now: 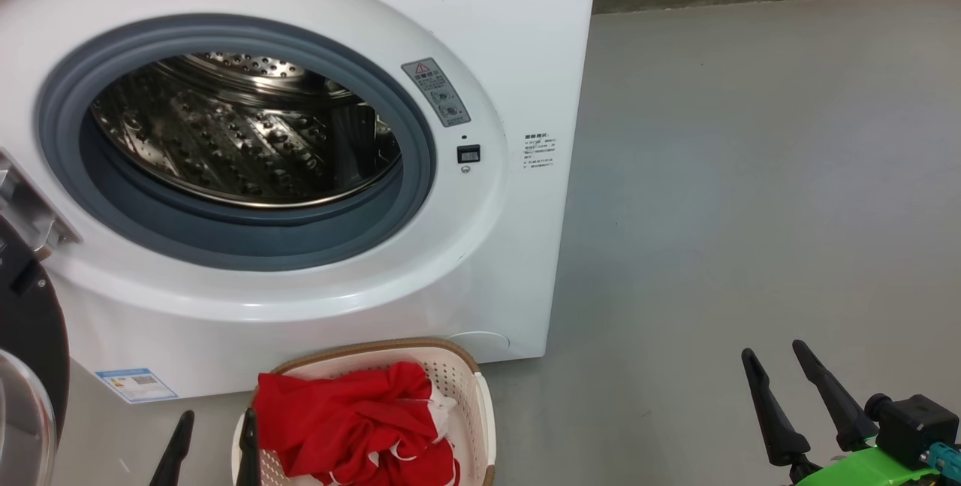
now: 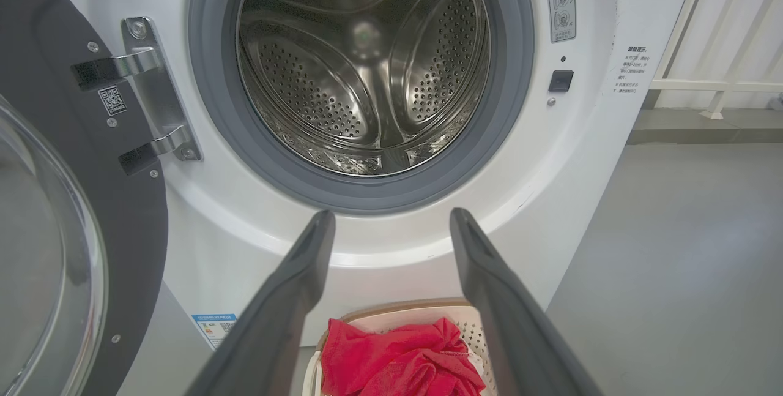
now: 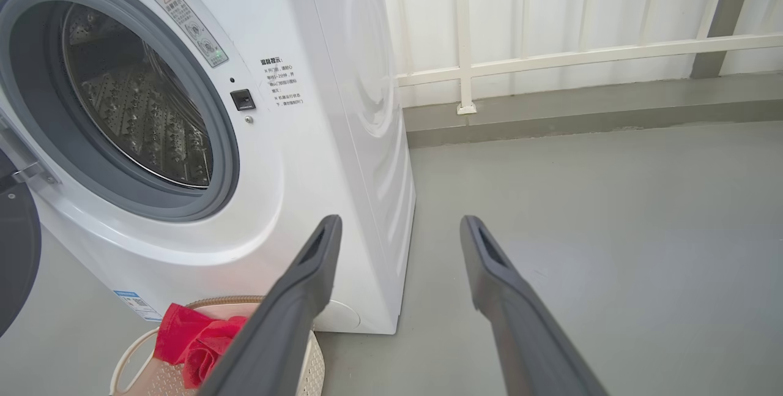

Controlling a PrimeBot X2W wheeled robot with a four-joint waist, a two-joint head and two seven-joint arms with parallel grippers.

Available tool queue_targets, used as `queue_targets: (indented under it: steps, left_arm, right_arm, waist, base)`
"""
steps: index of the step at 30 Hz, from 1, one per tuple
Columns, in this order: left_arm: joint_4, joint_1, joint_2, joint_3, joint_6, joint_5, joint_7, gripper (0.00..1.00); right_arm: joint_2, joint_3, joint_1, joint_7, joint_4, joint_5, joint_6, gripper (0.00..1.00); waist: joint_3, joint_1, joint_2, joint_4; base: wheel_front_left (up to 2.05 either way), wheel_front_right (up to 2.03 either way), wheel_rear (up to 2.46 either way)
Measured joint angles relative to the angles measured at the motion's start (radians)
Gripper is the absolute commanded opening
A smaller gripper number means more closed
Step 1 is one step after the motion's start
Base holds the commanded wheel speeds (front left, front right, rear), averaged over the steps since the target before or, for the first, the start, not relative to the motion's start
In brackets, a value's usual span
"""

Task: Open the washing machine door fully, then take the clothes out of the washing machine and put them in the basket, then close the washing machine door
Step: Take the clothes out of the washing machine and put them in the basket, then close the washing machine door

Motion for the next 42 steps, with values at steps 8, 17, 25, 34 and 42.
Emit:
queue_targets:
  steps: [8,17,25,34,42]
  left_arm:
    - [0.0,0.0,0.0,-0.007,0.006,-0.009,0.0,1.0]
    - [0.0,0.0,0.0,-0.01,0.014,-0.009,0.0,1.0]
    - [0.0,0.0,0.0,-0.013,0.018,-0.007,0.0,1.0]
    - [0.001,0.0,0.0,-0.012,0.018,-0.007,0.0,1.0]
    - [0.0,0.0,0.0,-0.012,0.018,-0.007,0.0,1.0]
  right_arm:
    - [0.0,0.0,0.0,0.0,0.0,0.0,0.0,1.0]
    - [0.0,0.0,0.0,0.0,0.0,0.0,0.0,1.0]
    - [0.0,0.0,0.0,0.0,0.0,0.0,0.0,1.0]
    - [0.001,0.0,0.0,0.0,0.0,0.0,0.0,1.0]
    - [0.001,0.002,0.0,0.0,0.0,0.0,0.0,1.0]
  waist:
    - [0.003,0.0,0.0,0.0]
    - [0.006,0.0,0.0,-0.001]
    - [0.008,0.0,0.0,0.002]
    - [0.009,0.0,0.0,0.006]
    - [0.012,0.0,0.0,0.005]
  base:
    - [0.0,0.0,0.0]
    - [0.0,0.0,0.0]
    - [-0.15,0.15,0.0]
    - [-1.16,1.16,0.0]
    - [-1.54,1.54,0.0]
